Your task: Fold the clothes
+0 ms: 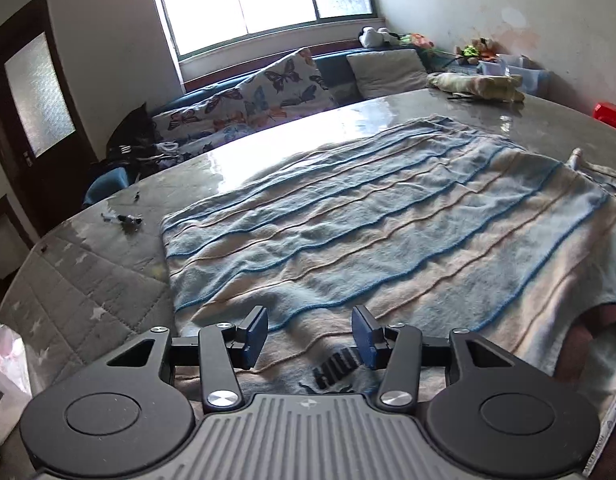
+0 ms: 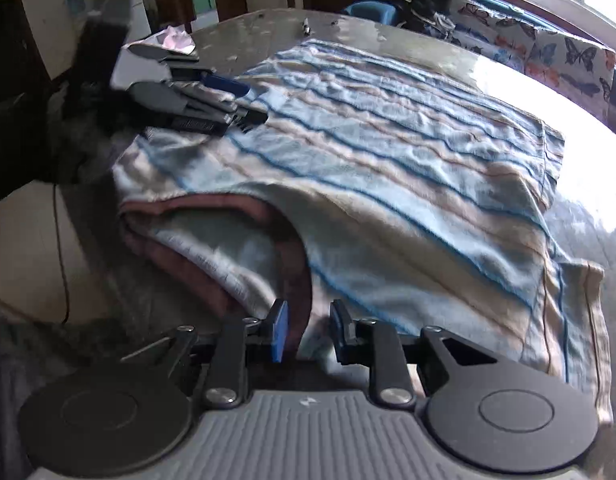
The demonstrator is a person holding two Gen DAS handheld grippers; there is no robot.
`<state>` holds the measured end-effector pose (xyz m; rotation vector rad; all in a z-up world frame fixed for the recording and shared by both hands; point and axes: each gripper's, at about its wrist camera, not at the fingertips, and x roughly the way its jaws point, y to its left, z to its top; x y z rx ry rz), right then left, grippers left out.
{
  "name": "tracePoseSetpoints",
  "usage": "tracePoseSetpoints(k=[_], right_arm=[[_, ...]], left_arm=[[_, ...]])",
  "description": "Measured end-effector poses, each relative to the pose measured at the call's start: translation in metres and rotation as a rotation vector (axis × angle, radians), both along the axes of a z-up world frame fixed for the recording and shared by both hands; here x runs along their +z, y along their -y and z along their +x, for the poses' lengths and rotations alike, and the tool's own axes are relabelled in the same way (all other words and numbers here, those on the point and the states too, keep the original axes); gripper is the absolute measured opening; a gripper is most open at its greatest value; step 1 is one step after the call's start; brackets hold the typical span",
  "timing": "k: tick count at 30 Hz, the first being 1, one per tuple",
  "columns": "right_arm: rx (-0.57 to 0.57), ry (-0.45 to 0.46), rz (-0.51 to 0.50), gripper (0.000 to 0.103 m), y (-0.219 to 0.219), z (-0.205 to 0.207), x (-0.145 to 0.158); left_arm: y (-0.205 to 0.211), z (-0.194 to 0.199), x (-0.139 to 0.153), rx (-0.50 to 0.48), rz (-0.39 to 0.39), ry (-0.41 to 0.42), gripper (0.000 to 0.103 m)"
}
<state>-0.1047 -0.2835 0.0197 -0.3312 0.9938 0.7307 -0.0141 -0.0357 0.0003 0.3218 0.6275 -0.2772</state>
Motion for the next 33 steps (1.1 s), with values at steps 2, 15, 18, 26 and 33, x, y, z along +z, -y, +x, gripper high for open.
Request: tracePoseSetpoints(k=[2, 15, 18, 26, 33], right_arm=[[0.007, 0.003, -0.019, 0.022, 0.004, -0.004, 0.005], [-0.004, 0.088, -0.02, 0.013, -0.02, -0.001, -0.002], [0.003, 0.097, -0.033, 0.004, -0.018, -0.009, -0.003], [-0.073, 0.075, 0.029, 0.012, 0.013, -0.01, 0.01], [-0.368, 0.198, -0.044, 0.03, 0.078, 0.021, 0.013]], left_arm=[[-0.002, 0.0, -0.001, 0.008, -0.007, 0.001, 0.05], [-0.004, -0.002, -0.001, 0.019, -0.014, 0.002, 0.052], [-0.006, 0.0, -0.002, 0.022, -0.019, 0.003, 0.054], [-0.007, 0.0, -0.001, 0.032, -0.023, 0.001, 0.055], [-0.007, -0.001, -0.002, 0.041, -0.027, 0.003, 0.057]])
